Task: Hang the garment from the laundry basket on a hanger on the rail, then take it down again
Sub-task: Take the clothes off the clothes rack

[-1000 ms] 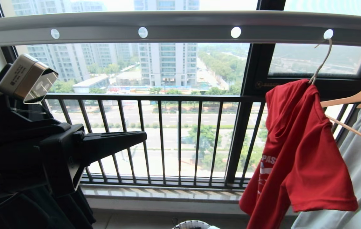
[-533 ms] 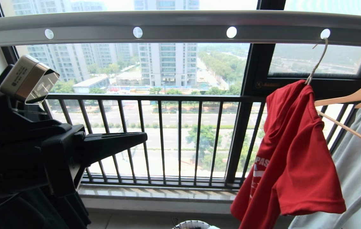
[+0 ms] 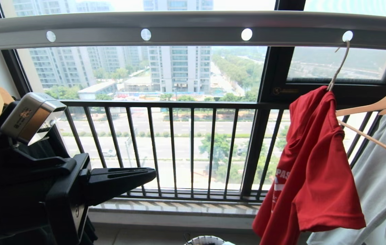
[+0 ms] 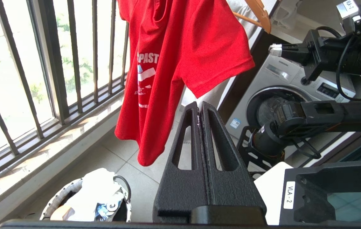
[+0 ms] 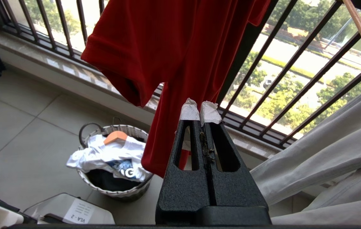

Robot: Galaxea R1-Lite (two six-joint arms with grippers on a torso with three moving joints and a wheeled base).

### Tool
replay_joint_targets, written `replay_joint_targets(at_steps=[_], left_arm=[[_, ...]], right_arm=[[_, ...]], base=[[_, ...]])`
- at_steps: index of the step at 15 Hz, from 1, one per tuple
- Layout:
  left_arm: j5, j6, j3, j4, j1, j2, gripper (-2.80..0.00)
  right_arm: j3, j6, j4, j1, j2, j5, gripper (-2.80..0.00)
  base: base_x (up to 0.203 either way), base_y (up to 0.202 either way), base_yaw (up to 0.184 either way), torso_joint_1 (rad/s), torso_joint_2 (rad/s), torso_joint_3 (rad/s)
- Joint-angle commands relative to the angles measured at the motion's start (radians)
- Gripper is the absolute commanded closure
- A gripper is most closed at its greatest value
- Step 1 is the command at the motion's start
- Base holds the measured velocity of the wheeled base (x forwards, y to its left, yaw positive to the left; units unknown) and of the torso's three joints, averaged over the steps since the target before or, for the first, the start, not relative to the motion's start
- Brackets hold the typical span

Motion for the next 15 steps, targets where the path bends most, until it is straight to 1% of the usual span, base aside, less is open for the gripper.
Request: replay_joint_targets(at_steps=[1, 3, 4, 5, 6, 7, 8, 9, 12, 13, 14, 15], left_arm=[[-0.029, -0.001, 0.025, 0.056, -0.029, -0.093, 0.00], [-0.083, 0.000, 0.034, 0.153, -0.043, -0.196, 0.00], [-0.123, 0.000, 0.054, 0.191, -0.042, -0.256, 0.00], [-0.152, 0.000, 0.088, 0.211, -0.037, -0.318, 0.00], [-0.167, -0.001, 0.118, 0.224, -0.028, -0.373, 0.00], [-0.174, -0.002, 0.145, 0.234, -0.002, -0.426, 0.00], [-0.175, -0.002, 0.170, 0.240, 0.047, -0.457, 0.00], [-0.170, -0.001, 0.197, 0.243, 0.074, -0.490, 0.00], [-0.135, -0.001, 0.257, 0.253, 0.102, -0.630, 0.00], [-0.131, -0.003, 0.266, 0.295, 0.105, -0.683, 0.00], [-0.127, -0.004, 0.268, 0.369, 0.111, -0.728, 0.00], [-0.125, -0.004, 0.273, 0.410, 0.137, -0.771, 0.00]], right_arm=[[-0.001, 0.000, -0.003, -0.001, 0.002, -0.002, 0.00], [-0.001, 0.000, -0.007, -0.001, -0.001, -0.002, 0.00], [-0.003, 0.000, -0.009, -0.001, -0.001, -0.002, 0.00], [-0.003, 0.000, -0.010, -0.001, -0.001, -0.002, 0.00], [-0.007, 0.002, -0.011, -0.001, -0.003, -0.002, 0.00], [-0.017, 0.016, -0.010, -0.002, -0.003, -0.002, 0.00], [-0.022, 0.036, -0.006, -0.002, -0.009, -0.002, 0.00], [-0.020, 0.041, 0.005, -0.001, -0.022, -0.002, 0.00], [-0.015, 0.042, 0.054, -0.001, -0.046, -0.002, 0.00], [-0.015, 0.042, 0.053, -0.001, -0.038, -0.002, 0.00], [-0.016, 0.042, 0.050, -0.002, -0.027, -0.002, 0.00], [-0.016, 0.042, 0.049, -0.003, -0.027, -0.002, 0.00]], base=[[0.000, 0.000, 0.000, 0.000, 0.00, 0.000], [0.000, 0.000, 0.000, 0.000, 0.00, 0.000], [0.000, 0.000, 0.000, 0.000, 0.00, 0.000], [0.000, 0.000, 0.000, 0.000, 0.00, 0.000], [0.000, 0.000, 0.000, 0.000, 0.00, 0.000], [0.000, 0.000, 0.000, 0.000, 0.00, 0.000], [0.000, 0.000, 0.000, 0.000, 0.00, 0.000], [0.000, 0.000, 0.000, 0.000, 0.00, 0.000], [0.000, 0.000, 0.000, 0.000, 0.00, 0.000], [0.000, 0.000, 0.000, 0.000, 0.00, 0.000], [0.000, 0.000, 0.000, 0.000, 0.00, 0.000], [0.000, 0.000, 0.000, 0.000, 0.00, 0.000]])
